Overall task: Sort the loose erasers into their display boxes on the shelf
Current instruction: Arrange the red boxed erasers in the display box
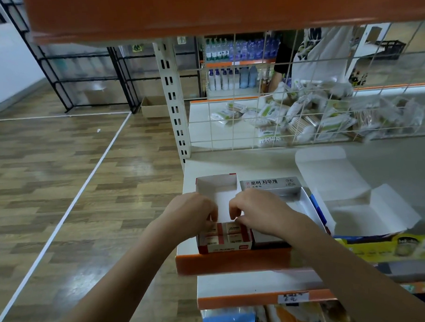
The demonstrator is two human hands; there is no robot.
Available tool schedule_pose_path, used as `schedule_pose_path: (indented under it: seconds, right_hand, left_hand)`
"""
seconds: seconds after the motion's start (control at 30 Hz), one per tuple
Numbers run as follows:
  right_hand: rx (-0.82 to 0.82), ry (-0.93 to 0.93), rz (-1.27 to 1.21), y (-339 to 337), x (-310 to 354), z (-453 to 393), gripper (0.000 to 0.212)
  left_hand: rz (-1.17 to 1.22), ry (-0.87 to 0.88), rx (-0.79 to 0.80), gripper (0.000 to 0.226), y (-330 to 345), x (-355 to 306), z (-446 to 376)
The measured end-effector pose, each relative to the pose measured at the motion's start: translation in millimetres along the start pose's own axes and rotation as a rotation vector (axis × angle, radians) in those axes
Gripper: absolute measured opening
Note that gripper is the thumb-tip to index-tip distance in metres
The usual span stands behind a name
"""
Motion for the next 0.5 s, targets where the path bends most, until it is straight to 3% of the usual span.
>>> schedule_pose_path:
  seconds: [0.2,0.33,0.5]
  right_hand:
    - [-0.157,0.036,-0.023,-33.8,-32.6,7.0,0.018]
    - [-0.196,0.202,0.025,-54.7,-85.2,31.3,0.031]
    - [-0.197,0.422,0.083,-80.0,-167.4,95.1,0.036]
  left_hand:
    - [-0.107,0.095,-0.149,0.025,-48.1,-31.0,-39.1]
    - [-0.138,0.181,-0.296,0.03,-82.8,-76.2,-76.1]
    - [-0.14,0.315,-0.369,0.037,-103.3,-163.9,-122.2]
Point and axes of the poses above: each hand's wrist, its own z-axis away from the middle knuckle, its own y-axis out of the palm, x = y × z, the point moved 3 cm from there along -z, towards the middle knuckle
